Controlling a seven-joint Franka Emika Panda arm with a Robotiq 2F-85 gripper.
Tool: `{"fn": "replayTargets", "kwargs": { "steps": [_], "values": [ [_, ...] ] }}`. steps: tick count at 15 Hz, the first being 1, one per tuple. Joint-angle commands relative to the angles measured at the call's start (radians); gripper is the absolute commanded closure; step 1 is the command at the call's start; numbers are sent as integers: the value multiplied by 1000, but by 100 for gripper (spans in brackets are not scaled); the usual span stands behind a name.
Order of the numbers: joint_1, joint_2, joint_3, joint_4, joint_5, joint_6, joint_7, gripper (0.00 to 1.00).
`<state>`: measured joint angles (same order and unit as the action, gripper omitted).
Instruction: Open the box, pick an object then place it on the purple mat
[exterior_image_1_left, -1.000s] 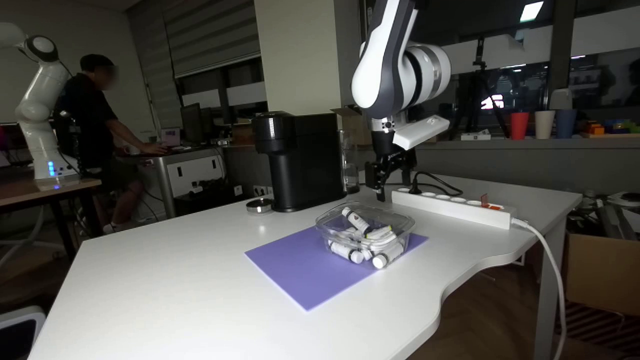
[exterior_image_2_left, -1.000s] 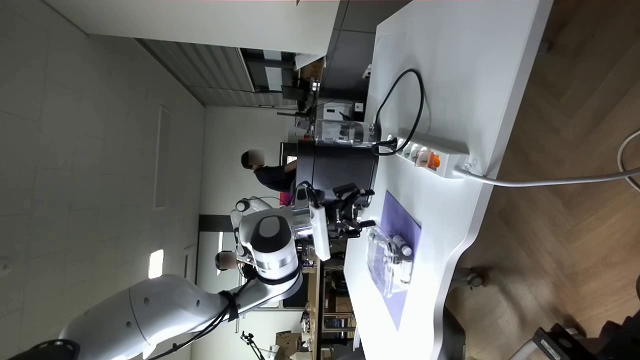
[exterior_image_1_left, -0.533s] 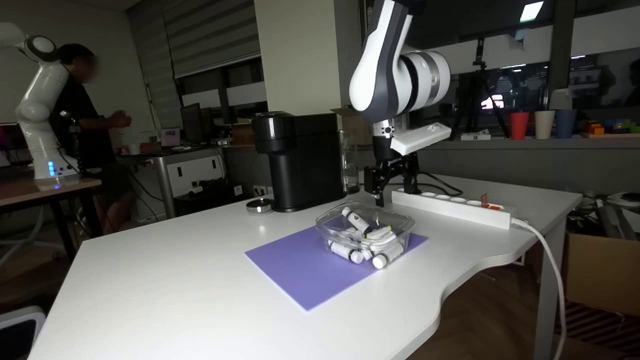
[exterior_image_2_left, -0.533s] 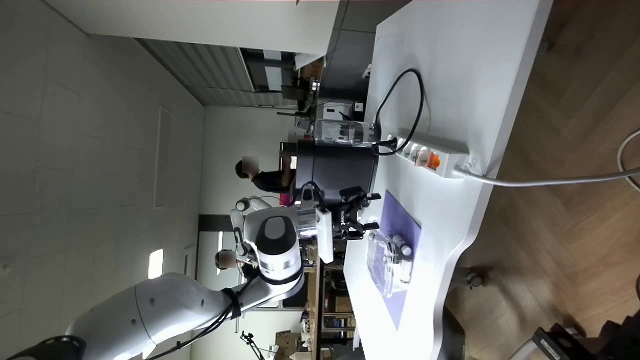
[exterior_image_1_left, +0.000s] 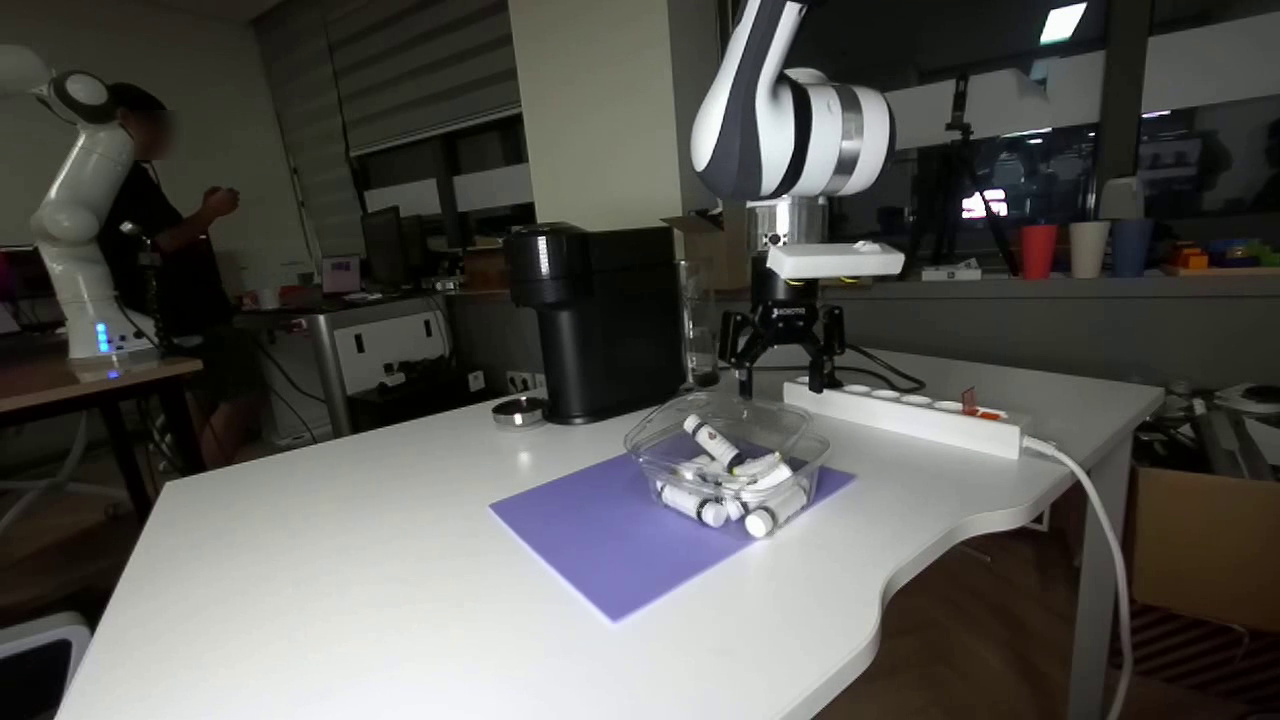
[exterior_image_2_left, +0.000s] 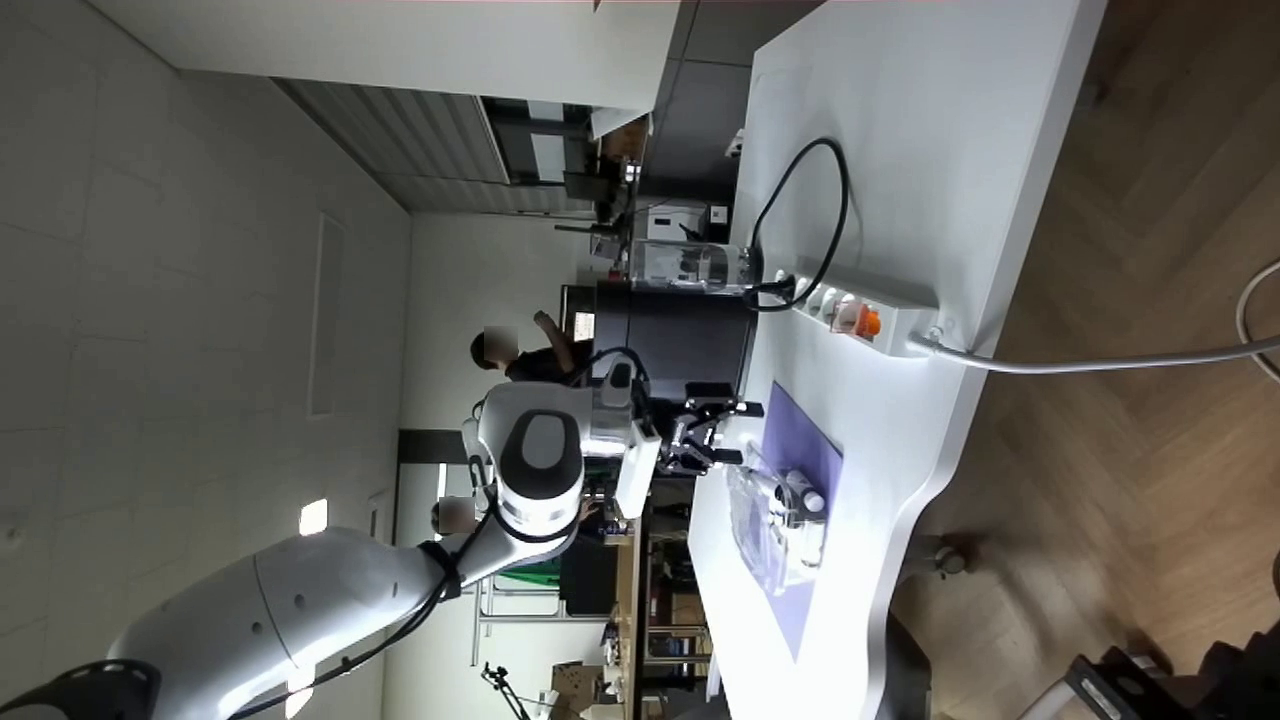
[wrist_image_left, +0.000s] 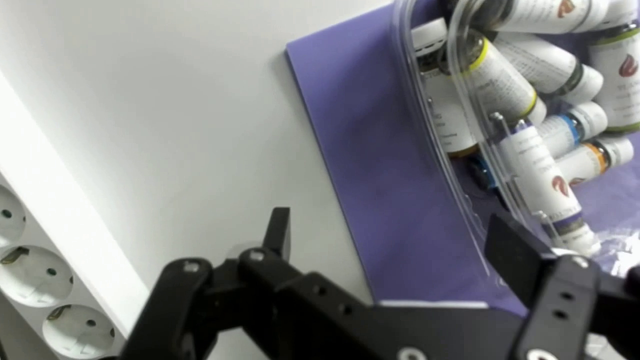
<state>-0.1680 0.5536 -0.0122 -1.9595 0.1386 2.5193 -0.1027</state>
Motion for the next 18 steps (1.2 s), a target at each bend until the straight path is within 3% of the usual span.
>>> {"fn": "replayTargets", "kwargs": {
  "steps": [1,6,13,16,18],
  "values": [
    [-45,-13,44,57,98,-86,-16,0],
    [-105,5,115,160,313,-328,-87,0],
    [-111,52,97,268,530,-681,-92,0],
    [-77,66,73,272,544,-741,-85,0],
    [-37,55,44,260,464,-690,-106,0]
  ]
}}
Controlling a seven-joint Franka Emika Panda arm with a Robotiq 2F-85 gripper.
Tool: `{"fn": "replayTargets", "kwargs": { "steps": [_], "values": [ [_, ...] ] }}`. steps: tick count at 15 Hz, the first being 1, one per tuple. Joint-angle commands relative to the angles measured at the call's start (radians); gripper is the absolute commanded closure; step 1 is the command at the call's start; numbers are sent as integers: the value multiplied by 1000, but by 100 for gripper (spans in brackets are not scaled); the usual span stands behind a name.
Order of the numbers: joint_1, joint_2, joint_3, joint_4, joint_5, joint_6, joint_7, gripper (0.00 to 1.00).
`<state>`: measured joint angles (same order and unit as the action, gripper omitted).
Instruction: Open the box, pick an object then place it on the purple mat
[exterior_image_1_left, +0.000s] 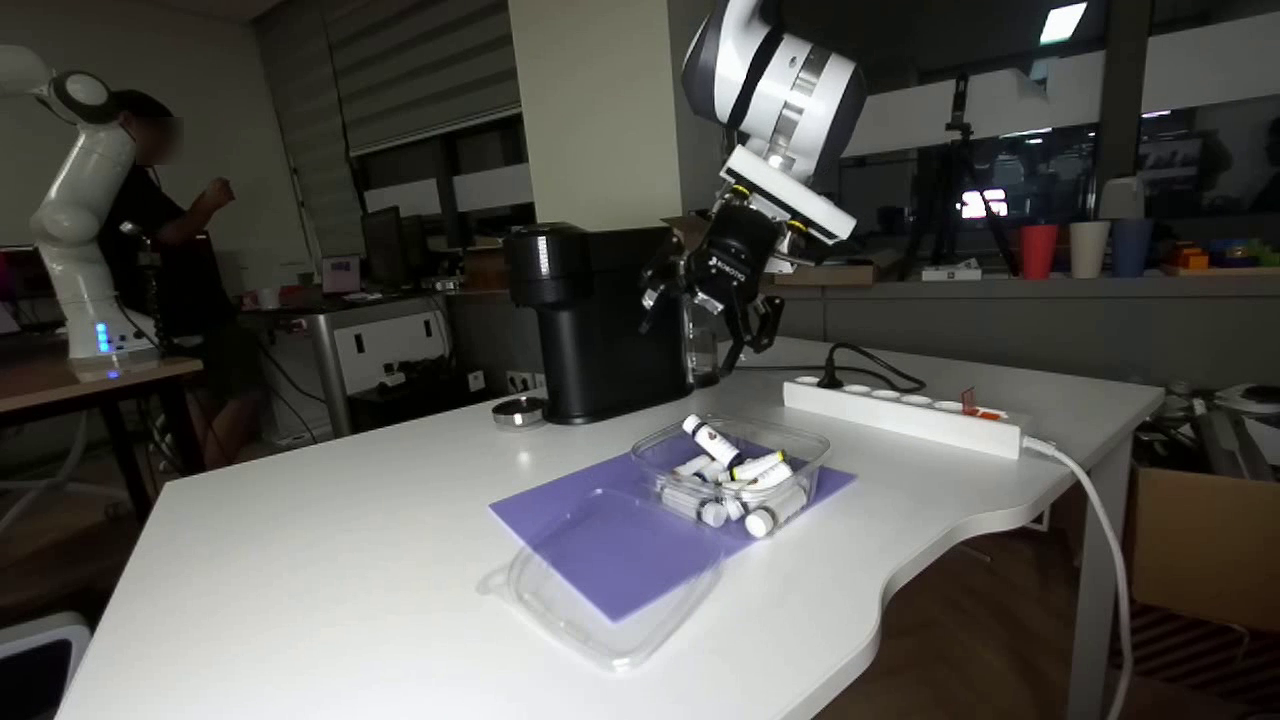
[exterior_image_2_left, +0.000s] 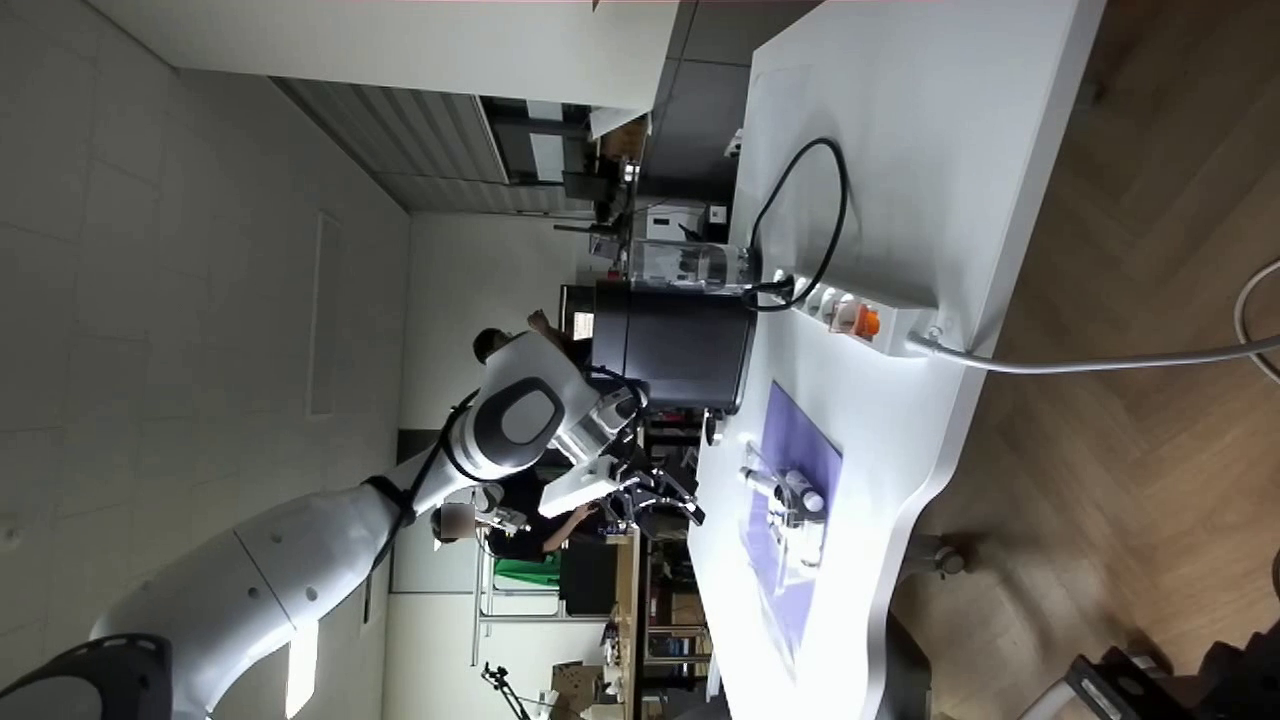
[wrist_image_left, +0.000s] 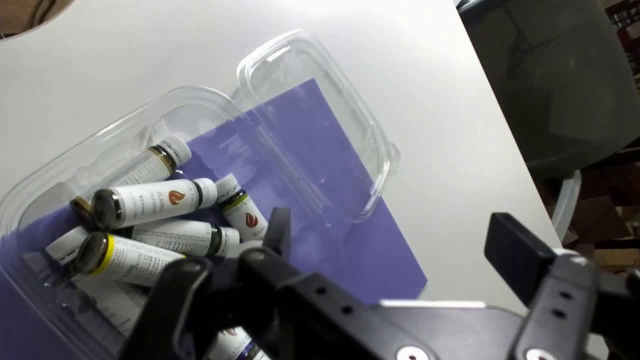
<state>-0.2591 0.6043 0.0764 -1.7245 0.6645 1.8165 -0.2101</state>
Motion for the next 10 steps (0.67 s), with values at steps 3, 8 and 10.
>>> {"fn": "replayTargets", "kwargs": {
  "steps": [3,8,10],
  "values": [
    [88,-11,-56,6,-181,82,-53,0],
    [118,-31,-33,-50,-338,231,-198,0],
    [127,-29,-22,-67,-394,300,-256,0]
  ]
}}
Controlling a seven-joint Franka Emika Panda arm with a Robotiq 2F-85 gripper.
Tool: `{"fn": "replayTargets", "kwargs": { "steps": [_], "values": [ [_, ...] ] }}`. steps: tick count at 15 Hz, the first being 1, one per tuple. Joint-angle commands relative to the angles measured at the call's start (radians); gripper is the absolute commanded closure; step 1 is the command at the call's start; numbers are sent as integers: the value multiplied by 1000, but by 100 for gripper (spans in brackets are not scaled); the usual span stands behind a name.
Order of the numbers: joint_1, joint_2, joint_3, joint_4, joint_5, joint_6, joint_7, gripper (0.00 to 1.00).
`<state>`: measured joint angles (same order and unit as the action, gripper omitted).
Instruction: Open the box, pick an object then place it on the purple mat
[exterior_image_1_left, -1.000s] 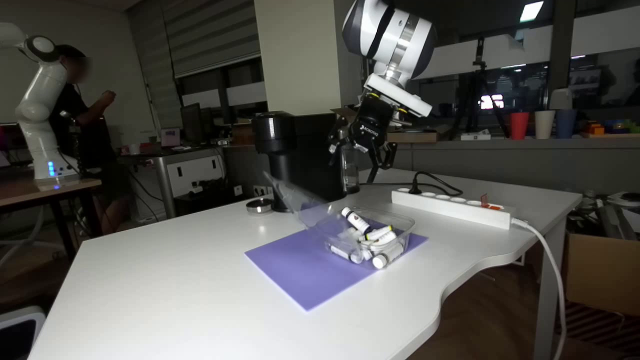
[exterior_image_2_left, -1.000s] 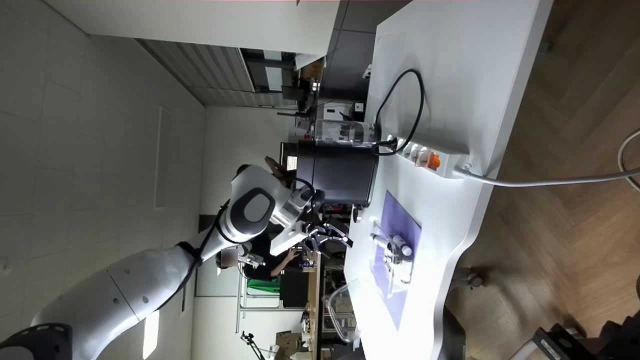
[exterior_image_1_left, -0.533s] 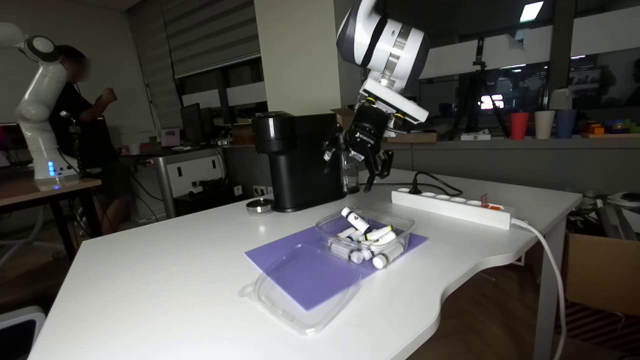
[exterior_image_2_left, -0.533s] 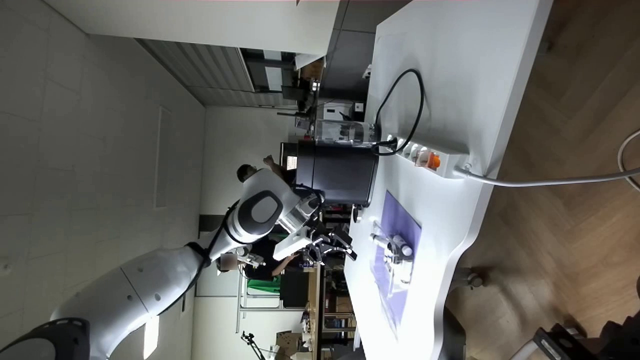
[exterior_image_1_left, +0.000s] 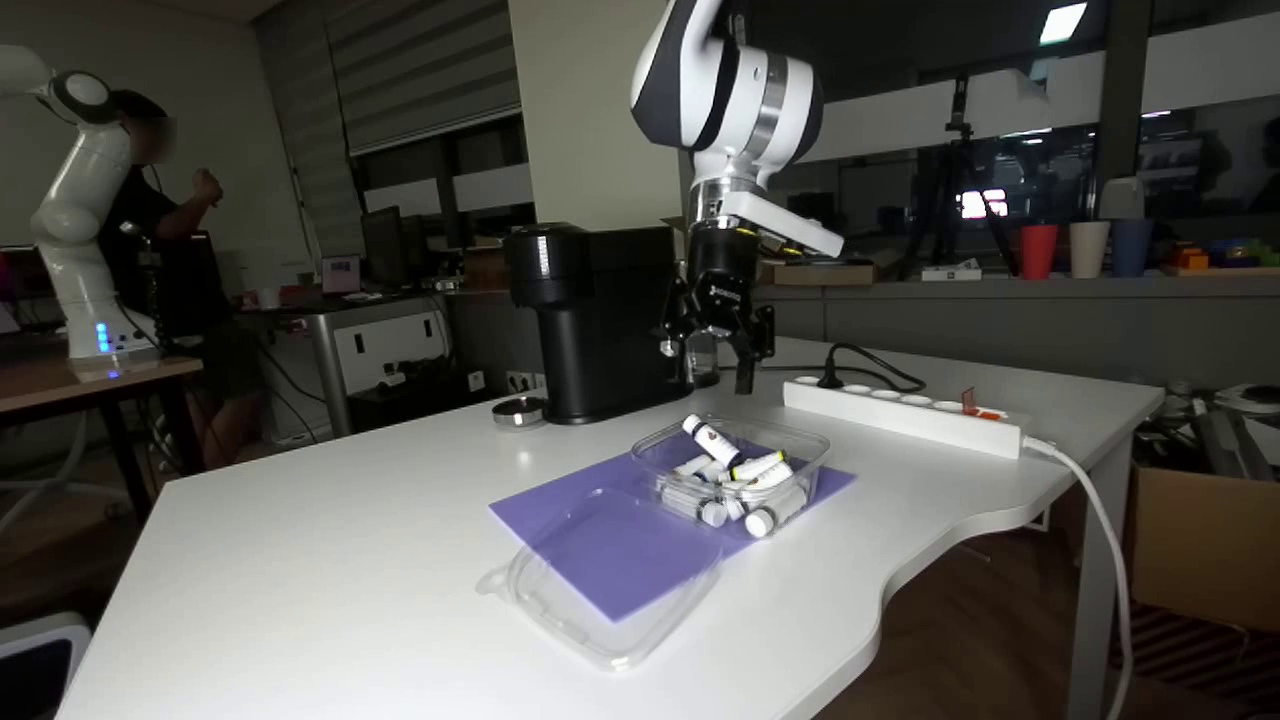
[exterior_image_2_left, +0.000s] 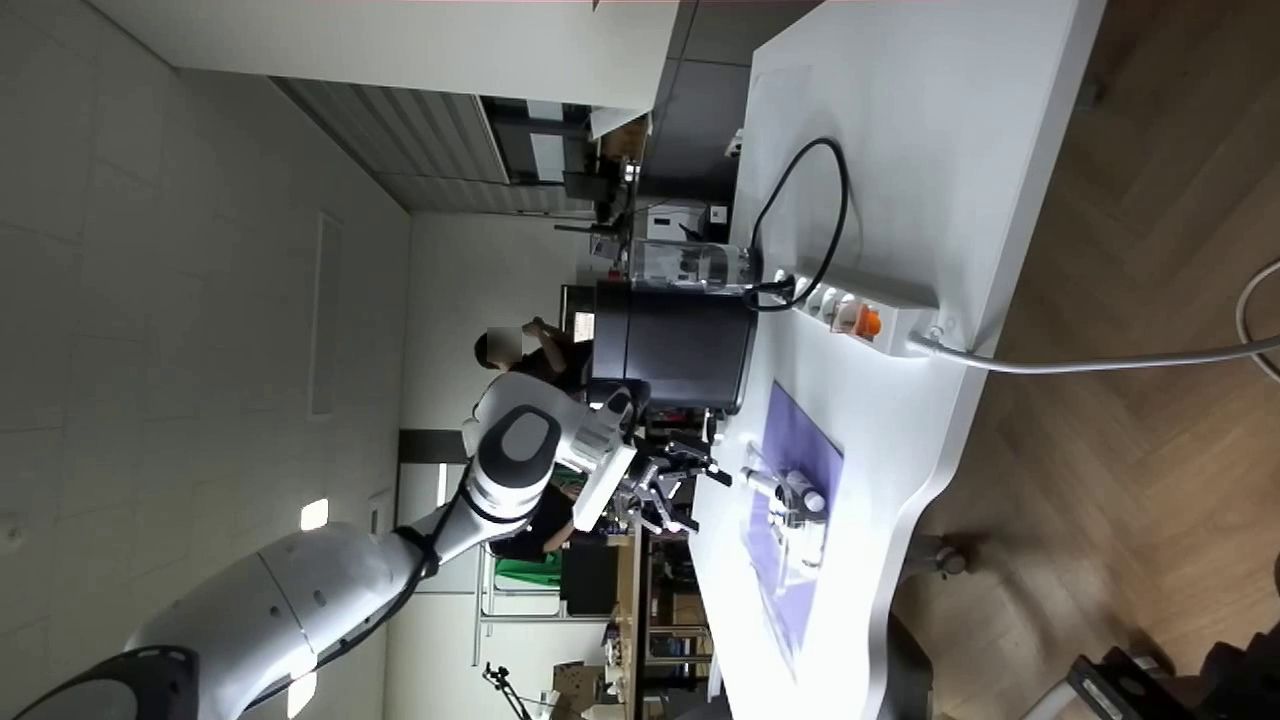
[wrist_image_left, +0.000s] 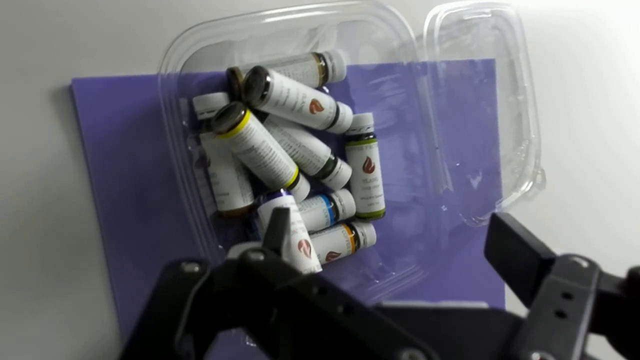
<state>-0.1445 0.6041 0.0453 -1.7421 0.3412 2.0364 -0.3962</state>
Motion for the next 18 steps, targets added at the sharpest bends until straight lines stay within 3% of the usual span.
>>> {"fn": "replayTargets", "kwargs": {
  "steps": [1,7,12,18],
  "values": [
    [15,-28,14,-57,-95,117,-99,0],
    [13,-24,67,-126,-156,284,-192,0],
    [30,-28,58,-166,-237,354,-181,0],
    [8,-24,78,-204,-240,427,-201,0]
  ]
}}
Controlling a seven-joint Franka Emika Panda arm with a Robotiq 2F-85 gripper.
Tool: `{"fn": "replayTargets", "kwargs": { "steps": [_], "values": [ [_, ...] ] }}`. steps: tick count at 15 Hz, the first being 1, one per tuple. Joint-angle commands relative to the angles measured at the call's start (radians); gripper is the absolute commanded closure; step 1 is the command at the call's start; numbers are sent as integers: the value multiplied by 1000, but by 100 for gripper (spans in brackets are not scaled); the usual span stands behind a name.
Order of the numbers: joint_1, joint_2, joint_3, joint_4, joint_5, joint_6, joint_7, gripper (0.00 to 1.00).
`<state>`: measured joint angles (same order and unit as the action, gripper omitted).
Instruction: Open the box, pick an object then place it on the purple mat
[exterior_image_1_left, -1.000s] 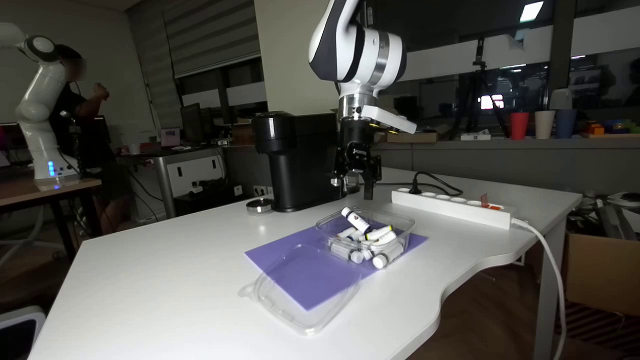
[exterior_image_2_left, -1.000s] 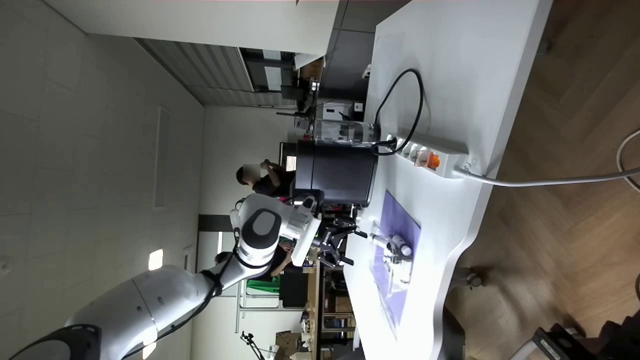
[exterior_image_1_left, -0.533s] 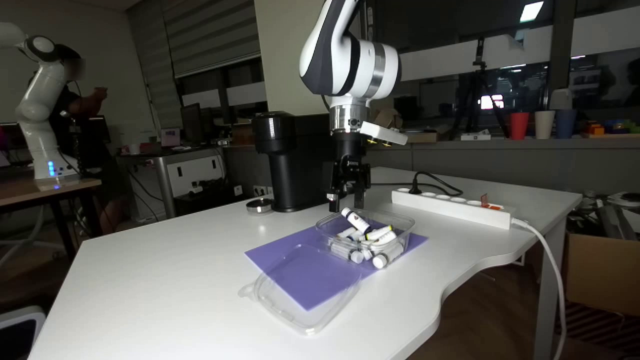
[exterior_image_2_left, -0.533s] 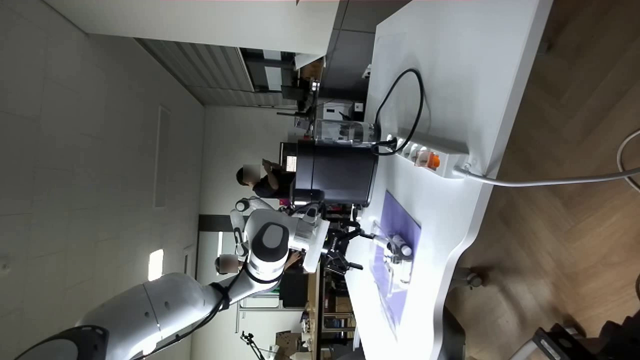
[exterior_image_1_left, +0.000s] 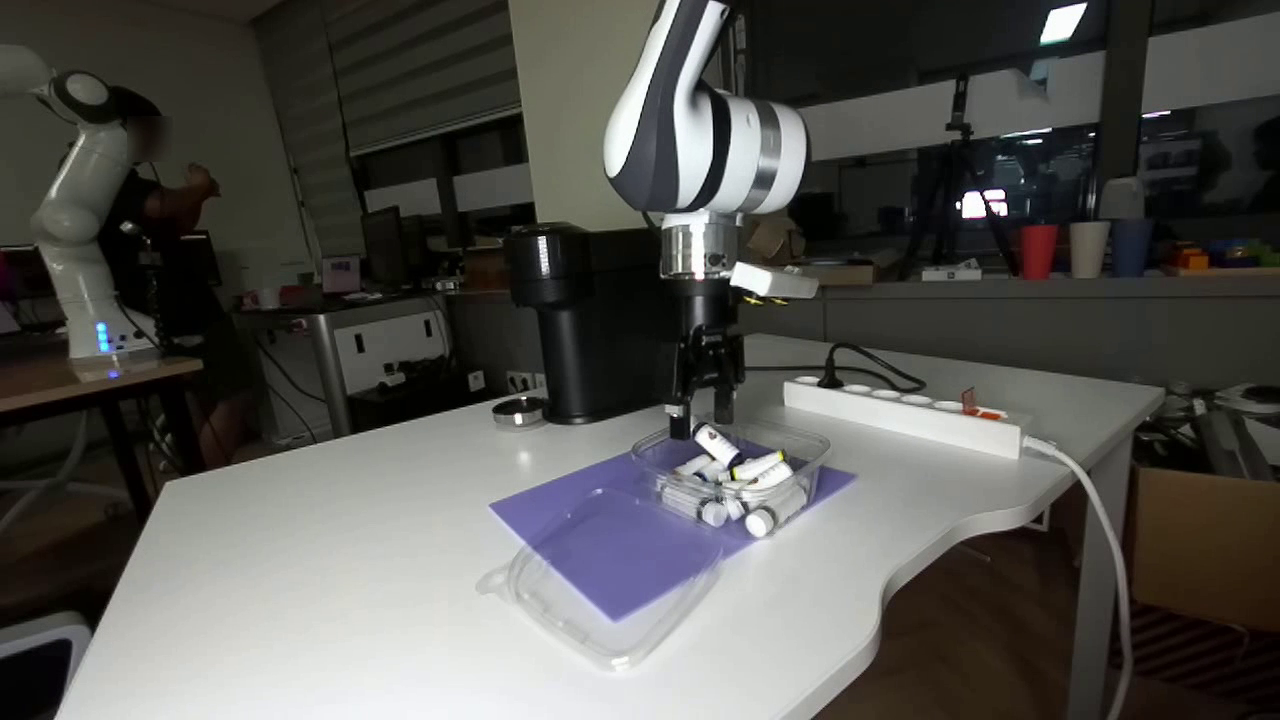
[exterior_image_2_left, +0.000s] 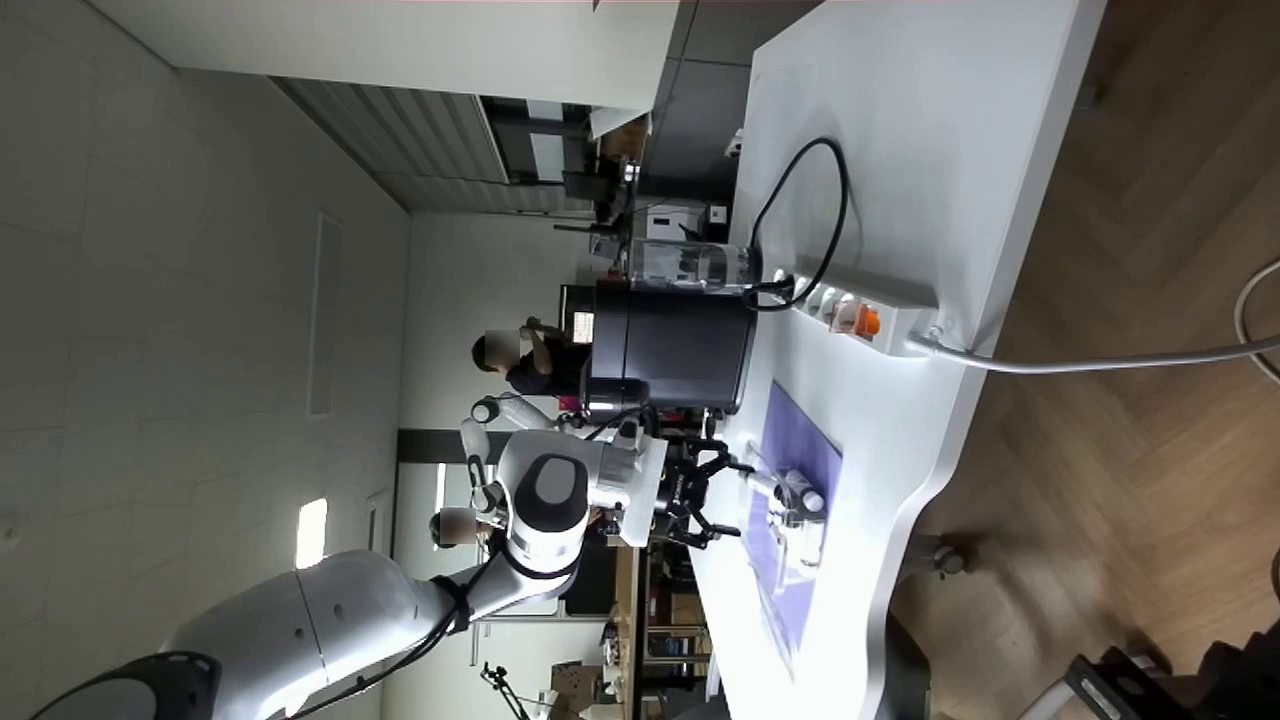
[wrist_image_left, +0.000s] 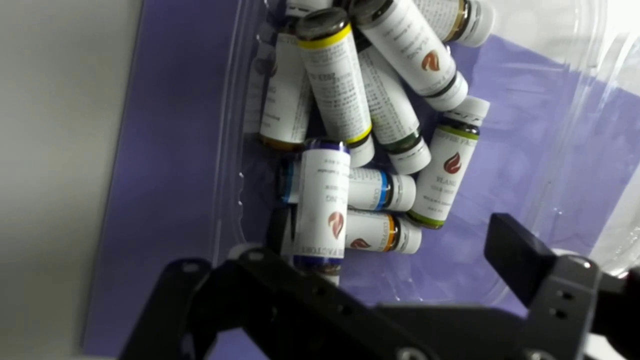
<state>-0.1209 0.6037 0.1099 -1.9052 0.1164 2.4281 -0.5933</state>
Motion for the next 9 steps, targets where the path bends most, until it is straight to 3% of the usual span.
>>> {"fn": "replayTargets", "kwargs": {
  "steps": [1,2,4,9],
  "values": [
    [-16,-24,14,-48,-16,50,-6,0],
    [-18,-24,15,-54,-17,63,-10,0],
    [-21,-24,19,-69,-17,96,-18,27],
    [-29,-29,33,-92,-16,148,-30,63]
  ]
}}
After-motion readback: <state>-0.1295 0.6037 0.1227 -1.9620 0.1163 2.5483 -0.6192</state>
